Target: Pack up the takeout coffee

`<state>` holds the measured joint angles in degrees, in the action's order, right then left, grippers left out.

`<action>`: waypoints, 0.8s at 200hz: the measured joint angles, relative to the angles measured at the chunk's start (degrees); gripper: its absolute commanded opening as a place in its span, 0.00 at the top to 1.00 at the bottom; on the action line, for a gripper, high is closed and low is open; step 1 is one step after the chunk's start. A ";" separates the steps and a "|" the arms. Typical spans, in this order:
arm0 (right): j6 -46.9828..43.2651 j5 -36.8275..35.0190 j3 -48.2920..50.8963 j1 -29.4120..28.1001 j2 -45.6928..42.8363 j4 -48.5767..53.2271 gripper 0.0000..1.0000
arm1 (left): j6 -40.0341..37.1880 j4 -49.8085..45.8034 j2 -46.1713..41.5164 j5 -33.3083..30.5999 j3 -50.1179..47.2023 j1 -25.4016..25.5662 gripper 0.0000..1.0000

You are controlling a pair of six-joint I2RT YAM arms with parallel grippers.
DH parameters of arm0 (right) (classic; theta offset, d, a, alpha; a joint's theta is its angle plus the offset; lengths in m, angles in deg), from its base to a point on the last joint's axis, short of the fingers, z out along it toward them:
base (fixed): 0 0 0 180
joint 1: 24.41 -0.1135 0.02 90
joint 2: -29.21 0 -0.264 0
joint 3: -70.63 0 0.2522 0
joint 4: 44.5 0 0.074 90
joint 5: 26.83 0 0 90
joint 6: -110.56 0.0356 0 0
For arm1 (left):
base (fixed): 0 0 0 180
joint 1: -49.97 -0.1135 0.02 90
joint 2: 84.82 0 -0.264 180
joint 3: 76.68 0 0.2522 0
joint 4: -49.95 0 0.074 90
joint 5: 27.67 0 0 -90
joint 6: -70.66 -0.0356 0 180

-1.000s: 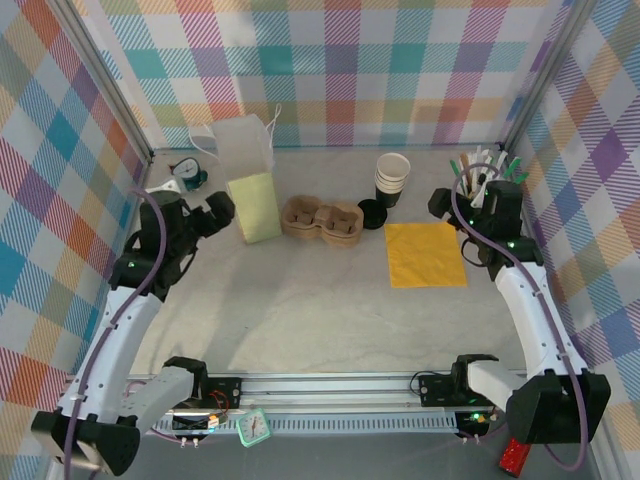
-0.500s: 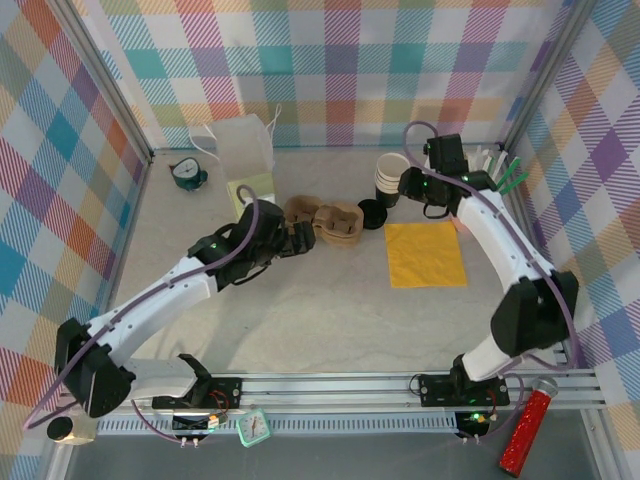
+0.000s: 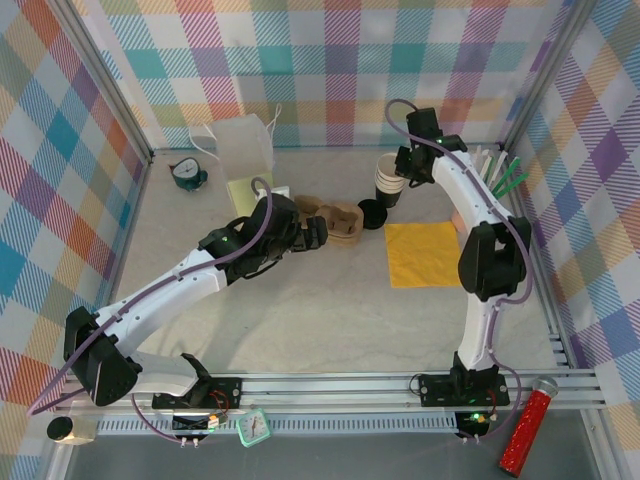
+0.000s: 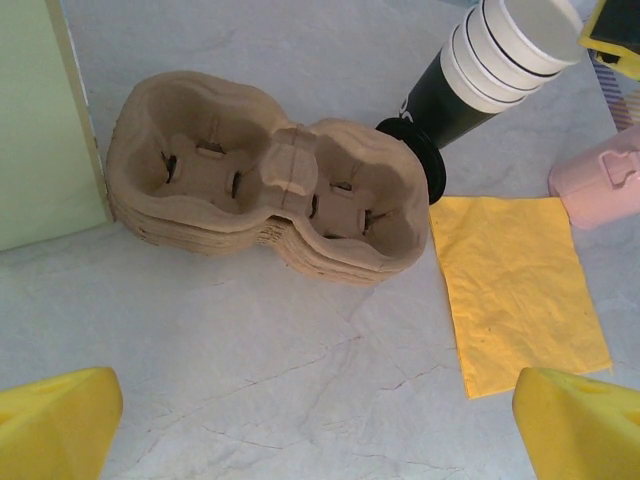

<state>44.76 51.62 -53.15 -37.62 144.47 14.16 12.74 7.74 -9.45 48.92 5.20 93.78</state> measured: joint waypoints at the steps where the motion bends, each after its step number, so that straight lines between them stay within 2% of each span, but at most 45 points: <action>1: 0.02 -0.02 -0.20 0.04 0.17 0.09 0.71 | 0.00 0.00 0.00 -0.02 0.02 0.00 0.00; 21: -0.04 -0.02 -2.08 0.13 1.81 0.61 0.72 | -0.37 0.04 0.00 -0.48 0.61 0.00 0.00; 52: -0.52 -0.02 -3.10 0.39 2.56 1.73 0.79 | -0.83 0.04 0.04 -0.87 0.83 0.00 0.00; 113: -0.68 0.00 -4.02 0.68 3.06 2.95 0.80 | -1.73 0.07 0.33 -1.18 1.16 0.00 0.00; 127: -0.79 0.00 -4.07 0.76 3.30 3.02 0.86 | -1.84 0.07 0.37 -1.27 1.16 0.00 0.00; 154: -0.66 0.00 -4.11 0.87 3.43 2.97 0.87 | -1.92 0.07 0.42 -1.29 1.16 0.00 0.00; 160: -0.66 0.00 -4.11 0.87 3.45 2.97 0.89 | -1.92 0.07 0.42 -1.29 1.16 0.00 0.00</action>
<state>44.11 51.62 -57.26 -36.75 147.92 17.14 10.82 7.81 -9.03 47.63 6.36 93.78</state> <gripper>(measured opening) 0.133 0.997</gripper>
